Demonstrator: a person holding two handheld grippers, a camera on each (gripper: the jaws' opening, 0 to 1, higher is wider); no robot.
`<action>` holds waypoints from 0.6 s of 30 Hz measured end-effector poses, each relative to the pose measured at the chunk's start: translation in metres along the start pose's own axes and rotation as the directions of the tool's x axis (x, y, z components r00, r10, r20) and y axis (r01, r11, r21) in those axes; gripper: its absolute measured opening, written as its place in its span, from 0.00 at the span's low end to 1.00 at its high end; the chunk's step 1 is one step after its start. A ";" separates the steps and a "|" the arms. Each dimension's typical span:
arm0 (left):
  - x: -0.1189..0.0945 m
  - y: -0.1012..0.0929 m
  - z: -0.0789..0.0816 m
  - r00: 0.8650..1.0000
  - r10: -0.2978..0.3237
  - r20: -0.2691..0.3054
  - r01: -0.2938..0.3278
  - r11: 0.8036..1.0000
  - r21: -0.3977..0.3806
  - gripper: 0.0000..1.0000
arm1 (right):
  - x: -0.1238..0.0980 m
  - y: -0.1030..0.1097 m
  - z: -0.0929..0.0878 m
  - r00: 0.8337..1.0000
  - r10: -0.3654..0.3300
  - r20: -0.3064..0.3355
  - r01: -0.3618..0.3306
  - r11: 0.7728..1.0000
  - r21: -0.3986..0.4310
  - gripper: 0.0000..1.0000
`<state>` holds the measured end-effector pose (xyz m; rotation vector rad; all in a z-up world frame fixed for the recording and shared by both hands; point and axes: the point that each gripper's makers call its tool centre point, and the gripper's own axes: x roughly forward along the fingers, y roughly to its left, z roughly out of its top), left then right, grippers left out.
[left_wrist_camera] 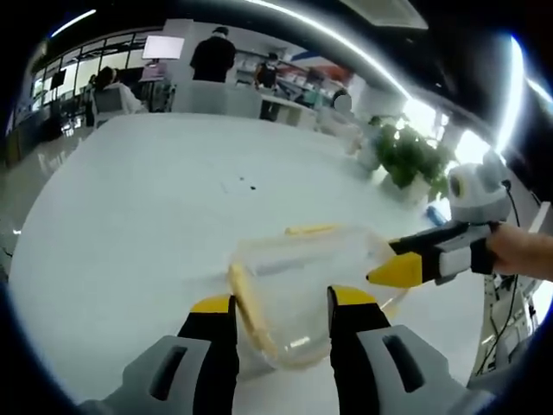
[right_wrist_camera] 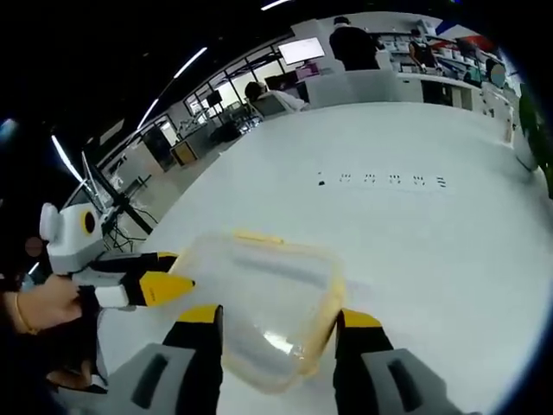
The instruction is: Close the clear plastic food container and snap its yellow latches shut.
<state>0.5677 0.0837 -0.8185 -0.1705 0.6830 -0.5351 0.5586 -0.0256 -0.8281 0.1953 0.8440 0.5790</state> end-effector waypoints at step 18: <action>-0.001 0.000 0.002 0.999 -0.035 -0.016 0.035 0.999 0.000 0.43 | -0.005 -0.001 0.000 0.999 0.053 0.009 -0.053 0.999 -0.009 0.51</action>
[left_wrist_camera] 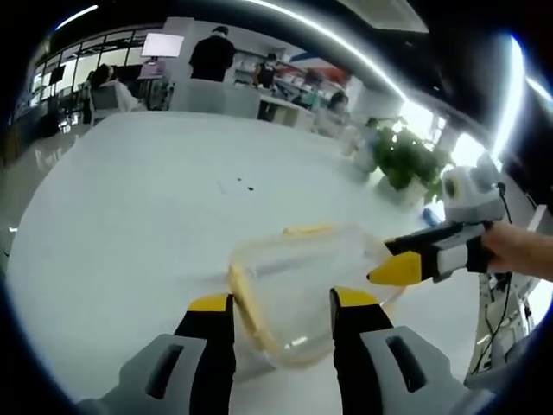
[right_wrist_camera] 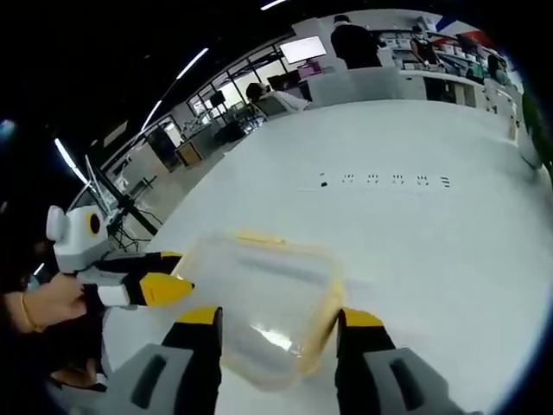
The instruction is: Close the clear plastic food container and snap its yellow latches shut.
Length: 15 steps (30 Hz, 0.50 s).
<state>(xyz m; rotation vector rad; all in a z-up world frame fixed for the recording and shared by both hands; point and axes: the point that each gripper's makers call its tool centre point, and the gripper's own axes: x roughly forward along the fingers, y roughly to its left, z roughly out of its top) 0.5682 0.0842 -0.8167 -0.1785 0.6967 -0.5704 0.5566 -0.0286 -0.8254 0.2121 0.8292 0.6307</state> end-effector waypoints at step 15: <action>-0.019 -0.023 -0.008 0.997 -0.060 -0.042 0.061 0.998 0.020 0.56 | -0.021 0.010 -0.005 1.000 0.005 0.023 -0.004 0.999 -0.041 0.61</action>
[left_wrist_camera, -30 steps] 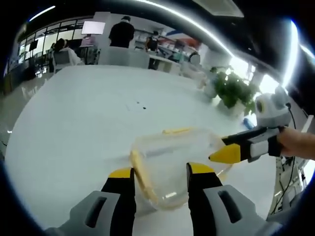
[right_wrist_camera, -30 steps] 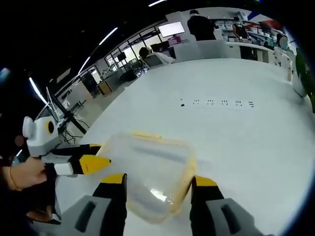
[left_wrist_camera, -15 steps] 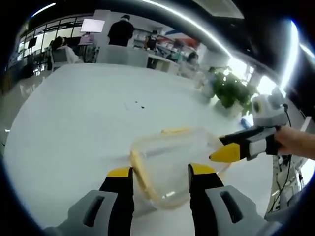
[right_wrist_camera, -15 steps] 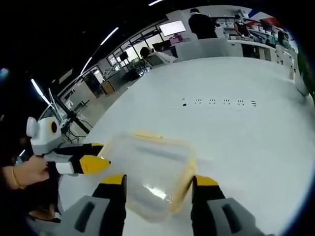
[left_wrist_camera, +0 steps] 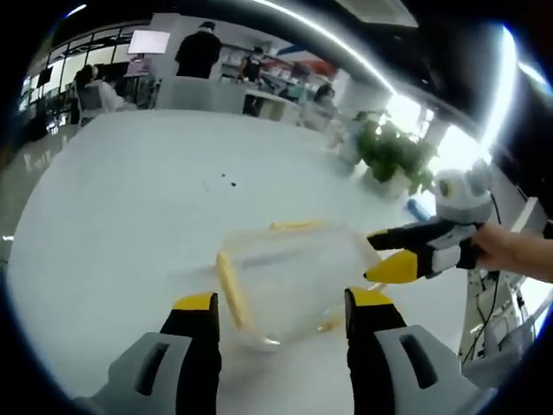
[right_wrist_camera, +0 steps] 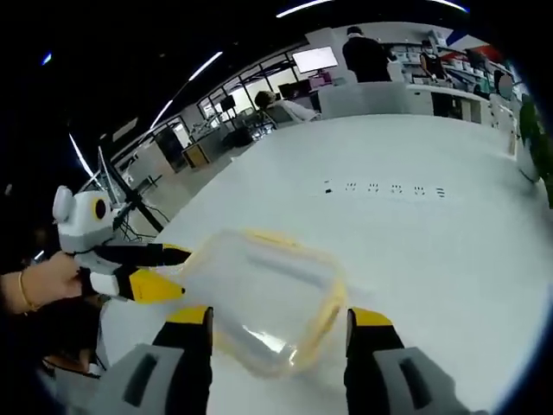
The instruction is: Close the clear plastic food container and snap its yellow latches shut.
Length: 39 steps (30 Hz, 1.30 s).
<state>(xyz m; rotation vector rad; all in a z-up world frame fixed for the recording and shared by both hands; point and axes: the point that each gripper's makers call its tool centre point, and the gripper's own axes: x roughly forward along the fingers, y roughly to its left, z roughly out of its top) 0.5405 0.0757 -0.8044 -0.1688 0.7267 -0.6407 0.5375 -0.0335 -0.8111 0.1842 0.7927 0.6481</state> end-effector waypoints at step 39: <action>-0.030 -0.036 -0.032 0.999 -0.030 -0.023 0.030 0.999 -0.010 0.56 | -0.059 0.027 -0.033 0.998 0.053 0.037 -0.051 0.997 -0.059 0.69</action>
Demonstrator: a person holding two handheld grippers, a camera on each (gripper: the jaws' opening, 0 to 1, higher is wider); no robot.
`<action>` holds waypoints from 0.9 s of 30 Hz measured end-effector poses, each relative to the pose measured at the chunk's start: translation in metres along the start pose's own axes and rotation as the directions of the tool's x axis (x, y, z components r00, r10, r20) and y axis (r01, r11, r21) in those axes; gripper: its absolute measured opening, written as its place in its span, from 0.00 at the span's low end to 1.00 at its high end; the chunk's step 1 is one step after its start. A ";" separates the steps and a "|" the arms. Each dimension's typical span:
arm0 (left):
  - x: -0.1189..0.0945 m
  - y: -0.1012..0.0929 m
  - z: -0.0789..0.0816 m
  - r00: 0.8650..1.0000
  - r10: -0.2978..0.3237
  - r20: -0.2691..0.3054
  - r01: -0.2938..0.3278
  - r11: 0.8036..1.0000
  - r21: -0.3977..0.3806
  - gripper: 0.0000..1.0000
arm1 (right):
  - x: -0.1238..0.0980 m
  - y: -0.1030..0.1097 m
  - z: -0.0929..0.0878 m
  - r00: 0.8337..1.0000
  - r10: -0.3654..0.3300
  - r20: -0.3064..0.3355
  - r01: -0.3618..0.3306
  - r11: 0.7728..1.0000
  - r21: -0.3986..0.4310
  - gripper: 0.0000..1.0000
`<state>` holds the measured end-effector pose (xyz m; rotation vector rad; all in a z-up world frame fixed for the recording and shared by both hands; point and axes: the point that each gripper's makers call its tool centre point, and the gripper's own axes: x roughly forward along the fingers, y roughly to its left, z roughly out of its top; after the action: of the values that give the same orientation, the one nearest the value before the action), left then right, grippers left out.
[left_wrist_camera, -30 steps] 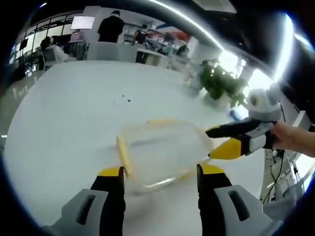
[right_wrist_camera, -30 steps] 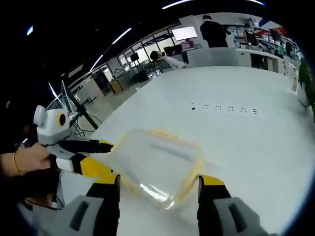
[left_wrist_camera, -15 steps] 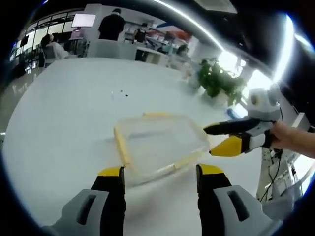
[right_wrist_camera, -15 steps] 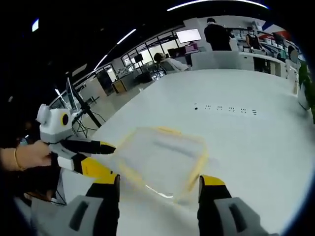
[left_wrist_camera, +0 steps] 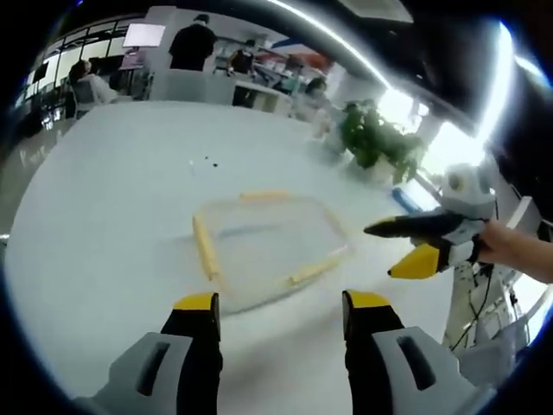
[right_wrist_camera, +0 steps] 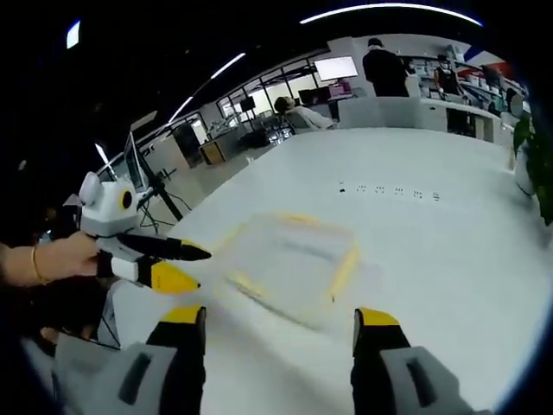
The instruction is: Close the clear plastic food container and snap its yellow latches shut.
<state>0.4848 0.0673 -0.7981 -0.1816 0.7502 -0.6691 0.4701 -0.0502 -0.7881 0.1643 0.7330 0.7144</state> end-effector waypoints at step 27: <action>-0.082 -0.027 -0.022 0.993 0.018 0.120 -0.038 0.986 0.164 0.67 | -0.042 0.038 -0.034 1.000 -0.028 0.001 0.028 0.997 -0.073 0.76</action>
<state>0.4125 0.0988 -0.7569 -0.0570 0.5796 -0.6851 0.4057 -0.0525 -0.7756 0.0873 0.7070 0.7132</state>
